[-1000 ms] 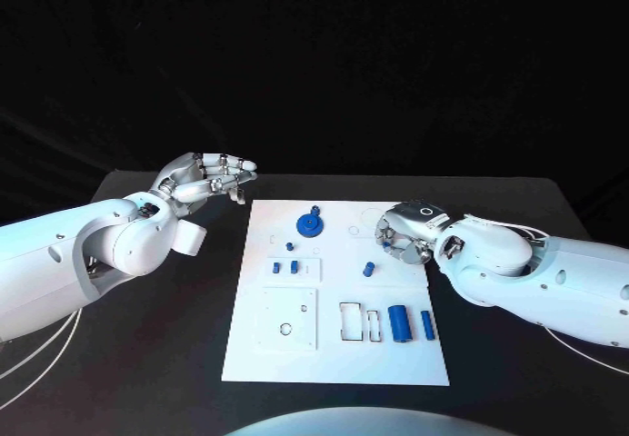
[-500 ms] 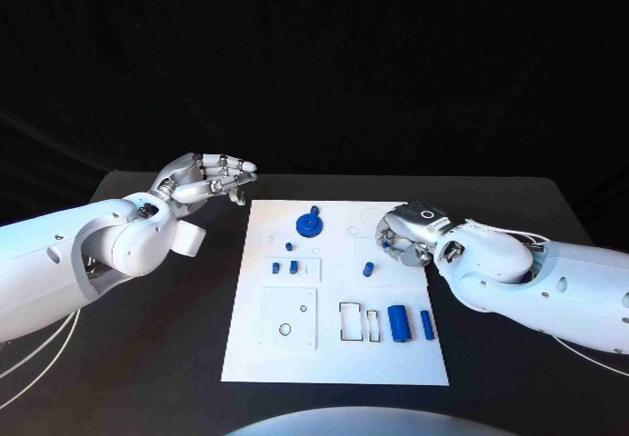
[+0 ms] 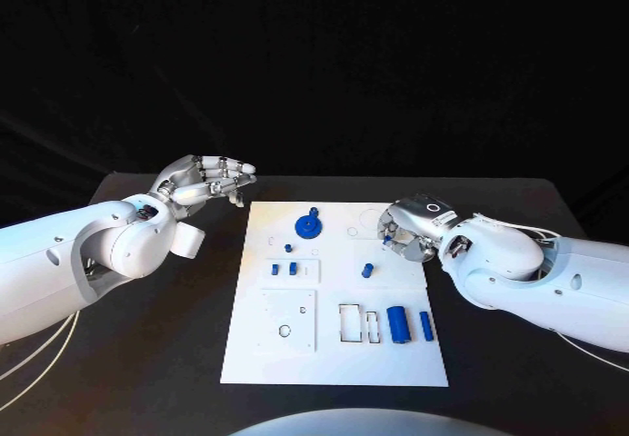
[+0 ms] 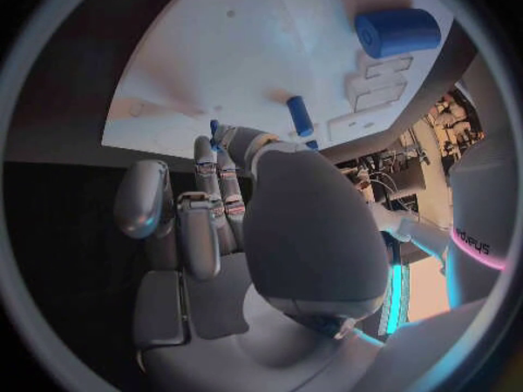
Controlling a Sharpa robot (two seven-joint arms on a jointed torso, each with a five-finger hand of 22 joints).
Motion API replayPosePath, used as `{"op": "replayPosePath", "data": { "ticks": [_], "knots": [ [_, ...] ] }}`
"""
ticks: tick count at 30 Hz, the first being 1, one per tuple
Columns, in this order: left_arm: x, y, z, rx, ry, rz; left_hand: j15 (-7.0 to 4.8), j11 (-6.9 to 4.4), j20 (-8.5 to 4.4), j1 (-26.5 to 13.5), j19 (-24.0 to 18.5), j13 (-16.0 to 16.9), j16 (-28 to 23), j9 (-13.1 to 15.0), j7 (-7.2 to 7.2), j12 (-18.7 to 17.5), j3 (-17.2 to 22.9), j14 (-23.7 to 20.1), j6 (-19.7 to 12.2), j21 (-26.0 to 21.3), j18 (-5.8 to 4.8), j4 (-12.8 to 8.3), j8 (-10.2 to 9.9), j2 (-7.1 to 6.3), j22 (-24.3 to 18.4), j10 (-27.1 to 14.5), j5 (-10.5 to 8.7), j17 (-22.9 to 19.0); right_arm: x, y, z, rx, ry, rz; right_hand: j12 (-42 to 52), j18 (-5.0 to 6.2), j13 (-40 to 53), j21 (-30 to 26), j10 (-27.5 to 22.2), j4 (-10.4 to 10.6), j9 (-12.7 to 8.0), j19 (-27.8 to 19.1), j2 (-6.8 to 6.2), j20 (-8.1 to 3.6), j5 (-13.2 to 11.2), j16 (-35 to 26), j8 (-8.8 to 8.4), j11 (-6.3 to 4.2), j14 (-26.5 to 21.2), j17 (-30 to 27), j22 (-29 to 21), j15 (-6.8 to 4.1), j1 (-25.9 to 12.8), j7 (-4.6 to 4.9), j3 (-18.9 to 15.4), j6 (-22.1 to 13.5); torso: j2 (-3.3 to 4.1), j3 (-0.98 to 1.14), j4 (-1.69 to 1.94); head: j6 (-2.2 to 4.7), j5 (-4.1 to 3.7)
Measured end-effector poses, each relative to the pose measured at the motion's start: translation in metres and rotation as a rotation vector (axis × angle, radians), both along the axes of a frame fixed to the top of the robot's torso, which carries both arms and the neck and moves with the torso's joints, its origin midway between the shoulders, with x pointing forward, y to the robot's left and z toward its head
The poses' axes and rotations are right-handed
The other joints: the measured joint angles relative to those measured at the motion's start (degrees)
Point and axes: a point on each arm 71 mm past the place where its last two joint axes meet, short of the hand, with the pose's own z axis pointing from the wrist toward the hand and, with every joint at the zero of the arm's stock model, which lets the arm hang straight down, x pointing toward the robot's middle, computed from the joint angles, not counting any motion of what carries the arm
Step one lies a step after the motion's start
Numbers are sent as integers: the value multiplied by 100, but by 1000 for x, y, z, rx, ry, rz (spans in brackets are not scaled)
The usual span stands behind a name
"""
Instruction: Assemble the parts on the task board
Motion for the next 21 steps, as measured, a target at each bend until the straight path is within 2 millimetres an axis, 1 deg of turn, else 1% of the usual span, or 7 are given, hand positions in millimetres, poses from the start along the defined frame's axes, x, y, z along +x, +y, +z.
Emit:
{"op": "replayPosePath", "data": {
  "ticks": [2,6,11,13,14,18,21],
  "knots": [
    [0,0,0,1,0,1,0,19,0,0,0,0,0,0,0,0,16,0,0,0,0,-16,0,0,0,-19,0,-5,-1,-1,3,8,-3,-1,0,1,0,0,0,-13,0,0,-9,0,-11,0,0,0,0,0,0,0,-9,0,13,0,0,0,0,4,-1],
    [1,1,0,2,0,3,0,15,0,0,0,-1,0,0,0,0,16,0,0,0,0,-15,0,0,0,-22,0,-5,-3,0,8,29,-6,1,-6,3,0,0,0,-71,1,20,-30,-20,-20,0,1,0,0,0,-1,0,-29,0,71,0,1,0,0,14,-3],
    [1,1,-1,2,0,3,0,-3,20,0,-20,-6,-21,0,-20,0,16,0,-21,0,0,-15,0,0,-5,-40,0,-4,-11,9,13,73,-3,27,-22,3,0,0,0,-79,0,21,-29,-20,5,0,1,0,0,4,-1,0,-29,0,79,0,8,4,-1,18,25],
    [1,1,-1,2,0,2,0,-3,20,0,-20,-6,-22,0,-20,0,15,0,-21,0,0,-15,0,0,-5,-40,0,-4,-16,17,15,100,-4,51,-23,3,0,0,0,-88,0,21,-29,-20,5,0,1,0,0,4,-1,1,-28,0,87,0,10,4,-1,18,38],
    [1,0,-1,2,0,2,0,-3,20,0,-20,-6,-22,0,-20,0,16,0,-21,0,0,-15,0,0,-4,-40,0,-4,-19,22,17,112,-3,63,-24,3,0,0,0,-126,0,20,-29,-20,5,0,1,0,0,4,-1,1,-28,0,126,0,10,4,-1,18,46],
    [2,-1,-1,1,0,0,0,-3,20,0,-20,-6,-22,0,-20,0,16,0,-21,0,0,-15,0,0,-4,-40,0,-4,-29,44,20,164,1,126,-45,3,0,0,0,-129,0,20,-29,-20,5,0,1,0,0,4,-2,1,-28,0,129,0,11,4,-2,12,83],
    [2,-3,-1,0,0,-4,0,-3,20,0,-20,-5,-22,0,-20,0,15,0,-21,0,0,-15,0,0,-4,-40,0,-4,-36,59,20,191,10,166,-50,3,0,0,0,-152,0,20,-28,-20,5,0,1,0,0,4,-2,1,-27,0,152,0,10,4,-2,-2,133]
  ]
}}
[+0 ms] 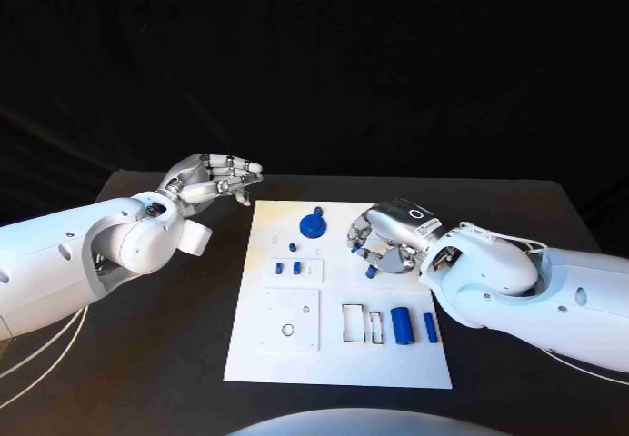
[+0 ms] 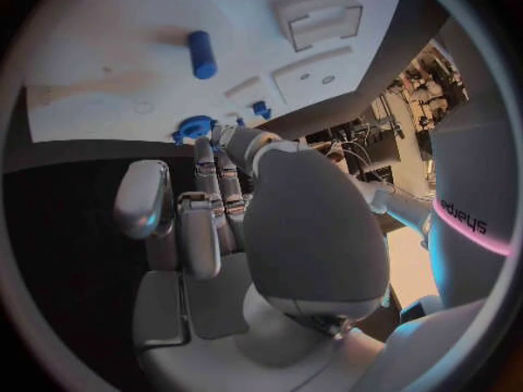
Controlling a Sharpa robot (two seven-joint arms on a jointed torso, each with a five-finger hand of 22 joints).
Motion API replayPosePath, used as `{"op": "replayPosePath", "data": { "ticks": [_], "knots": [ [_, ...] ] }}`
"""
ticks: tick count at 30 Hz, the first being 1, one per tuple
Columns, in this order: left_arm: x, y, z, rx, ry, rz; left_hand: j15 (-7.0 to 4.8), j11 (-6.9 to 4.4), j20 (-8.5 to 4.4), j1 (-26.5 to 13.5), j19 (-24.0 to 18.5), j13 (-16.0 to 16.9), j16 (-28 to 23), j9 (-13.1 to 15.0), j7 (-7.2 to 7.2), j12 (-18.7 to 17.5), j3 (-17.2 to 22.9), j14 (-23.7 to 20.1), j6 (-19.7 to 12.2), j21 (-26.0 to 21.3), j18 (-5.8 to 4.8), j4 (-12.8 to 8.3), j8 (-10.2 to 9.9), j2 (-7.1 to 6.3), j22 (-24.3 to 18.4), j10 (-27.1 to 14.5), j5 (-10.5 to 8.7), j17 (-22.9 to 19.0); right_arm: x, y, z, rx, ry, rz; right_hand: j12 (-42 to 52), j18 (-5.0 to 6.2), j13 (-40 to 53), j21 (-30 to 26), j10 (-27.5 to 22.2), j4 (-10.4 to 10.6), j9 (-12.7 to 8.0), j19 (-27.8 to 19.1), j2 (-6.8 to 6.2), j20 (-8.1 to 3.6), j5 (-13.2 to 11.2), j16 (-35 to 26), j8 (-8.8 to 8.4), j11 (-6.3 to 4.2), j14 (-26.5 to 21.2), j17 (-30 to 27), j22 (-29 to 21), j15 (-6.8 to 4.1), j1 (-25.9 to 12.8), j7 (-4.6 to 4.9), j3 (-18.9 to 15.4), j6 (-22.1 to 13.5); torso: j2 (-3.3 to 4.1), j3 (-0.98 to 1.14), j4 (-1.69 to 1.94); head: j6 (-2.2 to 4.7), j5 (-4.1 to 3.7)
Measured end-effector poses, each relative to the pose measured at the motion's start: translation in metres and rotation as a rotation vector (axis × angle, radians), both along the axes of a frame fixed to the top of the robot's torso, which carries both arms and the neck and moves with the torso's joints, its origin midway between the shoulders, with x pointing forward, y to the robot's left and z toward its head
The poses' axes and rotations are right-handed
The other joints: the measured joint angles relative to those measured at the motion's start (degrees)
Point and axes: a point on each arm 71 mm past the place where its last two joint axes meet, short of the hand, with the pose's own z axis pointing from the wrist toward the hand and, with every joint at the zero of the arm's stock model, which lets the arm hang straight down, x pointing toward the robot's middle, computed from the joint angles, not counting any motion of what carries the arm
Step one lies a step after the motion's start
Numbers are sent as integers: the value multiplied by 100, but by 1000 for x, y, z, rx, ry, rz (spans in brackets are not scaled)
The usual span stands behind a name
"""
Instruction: Assemble the parts on the task board
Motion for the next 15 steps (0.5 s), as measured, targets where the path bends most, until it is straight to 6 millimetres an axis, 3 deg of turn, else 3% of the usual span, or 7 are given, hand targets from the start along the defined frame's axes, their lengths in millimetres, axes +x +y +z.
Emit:
{"op": "replayPosePath", "data": {
  "ticks": [4,12,15],
  "knots": [
    [0,-2,0,-2,0,-5,0,0,0,0,0,0,0,-4,0,0,0,0,0,0,0,0,0,0,0,0,0,-2,-7,16,-5,19,18,40,0,0,0,0,-1,-178,1,-13,0,-13,-1,0,1,0,0,0,0,0,0,-1,178,1,-5,-4,3,-14,55],
    [0,-6,0,-5,1,-13,0,0,0,0,0,0,0,-6,0,0,0,0,0,0,0,0,0,0,0,0,0,-5,-21,43,-24,34,69,105,51,1,0,-10,-1,-234,-3,-21,1,-21,-2,0,0,0,0,-1,-1,0,2,-2,221,1,-5,-10,3,-39,185],
    [0,-8,-1,-6,1,-16,0,0,0,0,0,1,0,-6,1,0,0,0,-1,0,0,0,0,0,0,0,0,-5,-24,50,-31,32,85,120,76,1,102,-27,31,-263,-10,-21,61,-21,0,0,-11,-31,0,-1,-1,0,63,-4,249,-1,-5,-11,4,-52,207]
  ]
}}
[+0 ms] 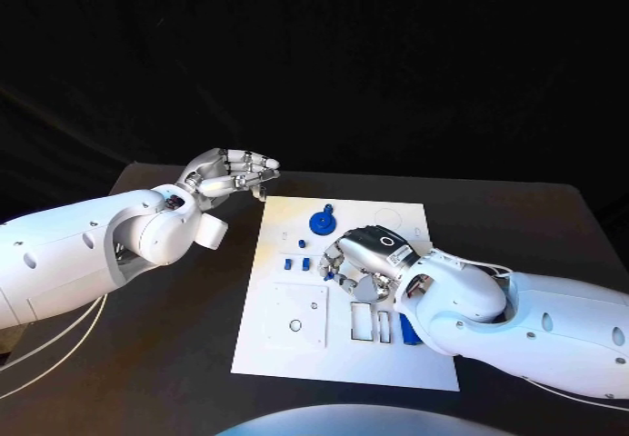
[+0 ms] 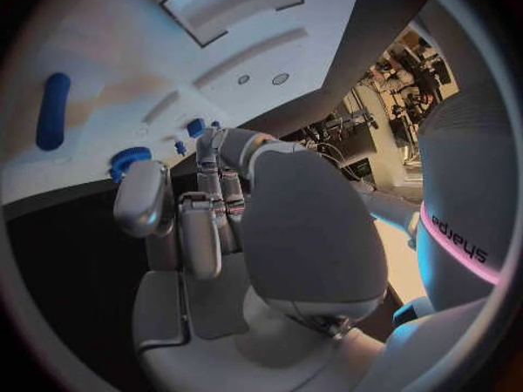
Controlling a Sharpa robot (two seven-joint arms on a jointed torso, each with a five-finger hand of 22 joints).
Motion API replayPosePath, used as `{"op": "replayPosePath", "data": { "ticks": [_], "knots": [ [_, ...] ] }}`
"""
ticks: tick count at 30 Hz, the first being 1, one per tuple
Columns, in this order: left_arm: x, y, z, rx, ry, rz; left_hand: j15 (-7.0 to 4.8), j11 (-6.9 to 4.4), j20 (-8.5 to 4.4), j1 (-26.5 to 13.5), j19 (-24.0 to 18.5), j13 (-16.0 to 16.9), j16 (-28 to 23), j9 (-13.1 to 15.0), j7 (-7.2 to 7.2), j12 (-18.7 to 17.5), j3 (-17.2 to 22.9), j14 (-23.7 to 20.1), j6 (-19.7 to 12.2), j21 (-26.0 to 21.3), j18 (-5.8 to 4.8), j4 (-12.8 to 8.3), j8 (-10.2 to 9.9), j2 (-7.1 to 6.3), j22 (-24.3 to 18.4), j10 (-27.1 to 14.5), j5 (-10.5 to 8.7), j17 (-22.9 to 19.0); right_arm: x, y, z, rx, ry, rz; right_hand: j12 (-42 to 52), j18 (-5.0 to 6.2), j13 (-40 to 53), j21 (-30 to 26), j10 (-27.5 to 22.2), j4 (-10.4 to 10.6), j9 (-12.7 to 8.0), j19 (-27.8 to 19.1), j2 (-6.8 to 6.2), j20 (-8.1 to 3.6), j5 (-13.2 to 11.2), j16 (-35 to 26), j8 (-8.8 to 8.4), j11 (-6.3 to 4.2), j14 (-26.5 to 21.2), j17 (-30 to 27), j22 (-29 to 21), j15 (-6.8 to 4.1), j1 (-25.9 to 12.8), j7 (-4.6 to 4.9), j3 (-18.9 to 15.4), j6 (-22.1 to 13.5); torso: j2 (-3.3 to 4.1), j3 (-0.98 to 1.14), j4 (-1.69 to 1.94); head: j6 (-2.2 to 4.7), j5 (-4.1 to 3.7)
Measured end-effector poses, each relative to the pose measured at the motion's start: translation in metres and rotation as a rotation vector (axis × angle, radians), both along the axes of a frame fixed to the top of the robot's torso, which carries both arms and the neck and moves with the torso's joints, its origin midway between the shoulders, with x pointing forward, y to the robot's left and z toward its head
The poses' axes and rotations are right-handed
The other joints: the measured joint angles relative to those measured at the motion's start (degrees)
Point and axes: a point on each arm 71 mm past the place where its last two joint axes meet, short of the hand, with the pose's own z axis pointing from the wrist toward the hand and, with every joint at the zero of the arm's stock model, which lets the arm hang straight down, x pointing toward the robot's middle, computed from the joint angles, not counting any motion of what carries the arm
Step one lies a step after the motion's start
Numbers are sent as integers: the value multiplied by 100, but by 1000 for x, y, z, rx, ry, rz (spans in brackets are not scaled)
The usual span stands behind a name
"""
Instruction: Assemble the parts on the task board
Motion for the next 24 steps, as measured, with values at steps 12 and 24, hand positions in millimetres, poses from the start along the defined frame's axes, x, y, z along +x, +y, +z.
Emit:
{"op": "replayPosePath", "data": {
  "ticks": [12,24],
  "knots": [
    [0,-6,-1,-4,2,-13,0,0,0,0,0,0,0,0,19,0,0,0,-19,0,0,0,0,0,-5,0,0,1,-7,17,-19,-22,42,35,-48,0,-8,-21,0,0,7,0,17,0,-1,0,-10,0,0,0,4,0,-17,-9,0,-9,2,0,-1,-90,142],
    [0,-7,-1,-5,5,-18,0,21,0,0,0,-6,0,0,19,18,-16,0,-19,-22,0,-16,0,0,-5,-21,0,1,-9,20,-27,-47,58,47,-59,0,-12,-21,0,-1,5,0,18,1,-6,0,-16,0,0,-1,4,0,-59,-18,0,-19,8,-3,-1,-157,216]
  ]
}}
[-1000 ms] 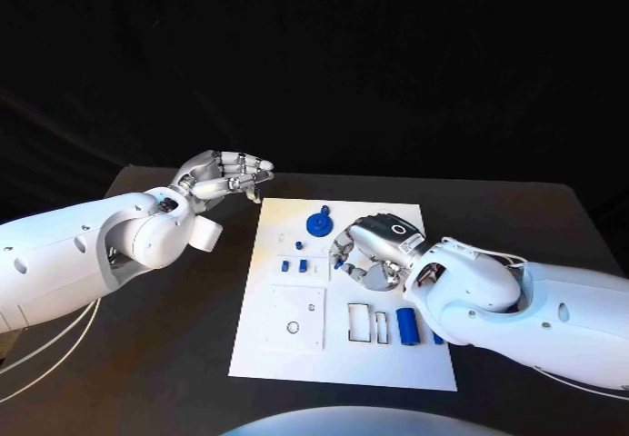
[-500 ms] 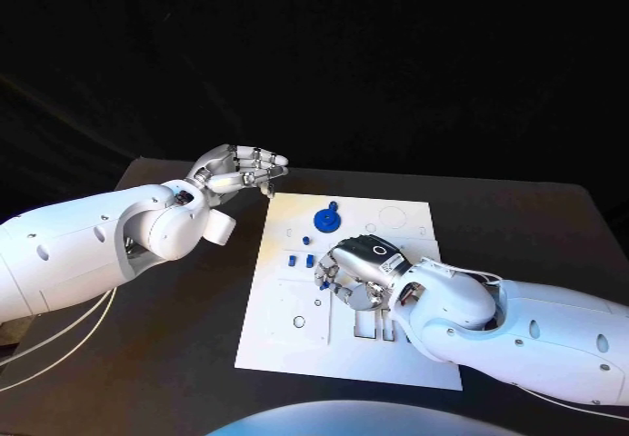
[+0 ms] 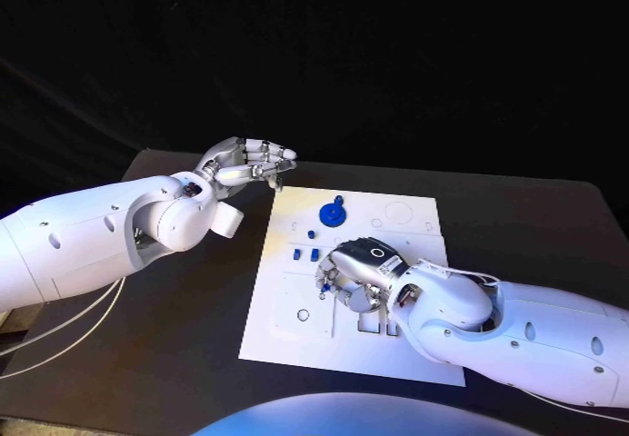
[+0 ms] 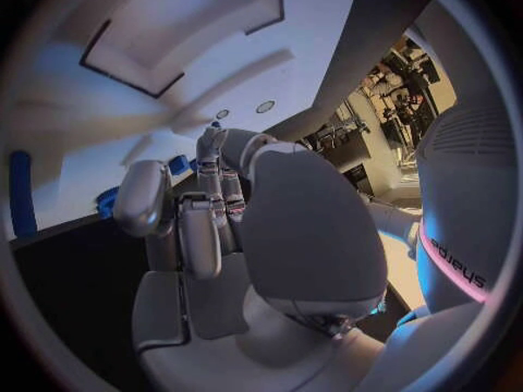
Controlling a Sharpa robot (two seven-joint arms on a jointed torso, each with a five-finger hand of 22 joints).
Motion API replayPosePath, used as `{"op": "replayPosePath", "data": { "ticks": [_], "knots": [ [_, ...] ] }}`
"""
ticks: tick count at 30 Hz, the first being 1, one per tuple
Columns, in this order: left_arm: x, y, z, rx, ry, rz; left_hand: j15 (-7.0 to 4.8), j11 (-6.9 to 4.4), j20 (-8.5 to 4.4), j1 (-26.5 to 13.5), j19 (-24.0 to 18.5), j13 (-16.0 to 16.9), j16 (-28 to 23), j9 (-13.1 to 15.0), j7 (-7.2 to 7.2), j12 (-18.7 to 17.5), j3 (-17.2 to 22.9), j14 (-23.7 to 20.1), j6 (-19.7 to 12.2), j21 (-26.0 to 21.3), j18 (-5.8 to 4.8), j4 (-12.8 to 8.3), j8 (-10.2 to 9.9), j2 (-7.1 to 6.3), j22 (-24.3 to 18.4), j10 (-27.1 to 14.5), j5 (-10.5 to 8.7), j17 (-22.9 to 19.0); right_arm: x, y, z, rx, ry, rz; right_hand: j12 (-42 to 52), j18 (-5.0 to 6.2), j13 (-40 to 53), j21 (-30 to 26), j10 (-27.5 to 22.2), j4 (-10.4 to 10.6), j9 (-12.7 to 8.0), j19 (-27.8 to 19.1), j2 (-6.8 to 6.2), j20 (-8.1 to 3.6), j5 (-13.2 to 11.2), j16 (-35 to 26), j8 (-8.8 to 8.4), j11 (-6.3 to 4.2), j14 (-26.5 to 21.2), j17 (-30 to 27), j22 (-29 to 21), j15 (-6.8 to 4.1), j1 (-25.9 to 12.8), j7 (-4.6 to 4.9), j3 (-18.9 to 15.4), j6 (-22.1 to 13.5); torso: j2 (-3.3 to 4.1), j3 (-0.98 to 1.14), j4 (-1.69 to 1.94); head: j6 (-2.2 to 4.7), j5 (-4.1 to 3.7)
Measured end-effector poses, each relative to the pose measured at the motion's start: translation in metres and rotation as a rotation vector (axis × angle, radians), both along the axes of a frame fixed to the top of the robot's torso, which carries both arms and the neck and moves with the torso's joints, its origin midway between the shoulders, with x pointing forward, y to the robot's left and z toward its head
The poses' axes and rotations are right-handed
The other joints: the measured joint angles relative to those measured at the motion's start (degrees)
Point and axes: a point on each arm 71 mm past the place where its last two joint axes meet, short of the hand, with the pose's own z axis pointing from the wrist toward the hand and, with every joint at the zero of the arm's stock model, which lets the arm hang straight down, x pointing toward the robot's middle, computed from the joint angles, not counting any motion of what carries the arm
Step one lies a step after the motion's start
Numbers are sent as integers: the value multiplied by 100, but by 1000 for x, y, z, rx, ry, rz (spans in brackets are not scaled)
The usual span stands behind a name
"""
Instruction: Assemble the parts on the task board
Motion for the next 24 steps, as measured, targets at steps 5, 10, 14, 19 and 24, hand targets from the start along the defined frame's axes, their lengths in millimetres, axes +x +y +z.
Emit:
{"op": "replayPosePath", "data": {
  "ticks": [5,10,14,19,24],
  "knots": [
    [0,0,0,0,2,-2,0,0,0,0,0,0,0,0,-21,0,0,0,-21,0,0,0,0,0,-5,0,0,-6,-1,0,-2,-7,5,3,-12,0,3,0,12,0,1,0,-5,0,-9,0,29,-12,0,0,0,0,-6,-1,0,0,0,2,0,-9,7],
    [0,1,0,1,3,-1,0,0,0,0,0,0,0,0,-21,0,0,0,-21,0,-1,0,0,0,-5,0,0,-5,-2,0,-1,-9,8,5,-19,0,3,0,21,0,3,0,-6,0,-10,0,30,-21,0,0,-1,0,-6,-1,0,0,-1,3,0,-25,14],
    [1,2,-1,3,4,1,0,0,0,0,0,1,0,0,-21,0,0,0,-21,0,-1,0,0,0,-5,0,0,-5,-3,0,-1,-9,10,7,-20,0,3,0,21,0,3,0,-6,0,-20,0,29,-21,0,-1,-1,0,-6,-1,0,-1,-1,3,-1,-30,19],
    [1,2,-1,3,6,1,0,0,0,0,0,0,0,0,-21,0,0,0,-21,0,-1,0,0,0,-4,0,0,-5,-3,0,-2,-9,12,9,-23,0,2,0,21,0,2,0,-6,0,-21,0,29,-21,0,-1,-1,0,-5,-1,-1,-1,1,3,-1,-34,20],
    [2,2,-1,4,7,1,0,0,0,0,0,-5,-23,-5,-21,0,0,0,-21,0,0,0,0,0,-10,-42,0,-5,-4,0,-2,-10,13,9,-34,0,3,0,21,0,0,0,-6,0,-22,0,28,-21,0,-1,-2,0,-5,1,-1,1,1,5,-1,-37,23]
  ]
}}
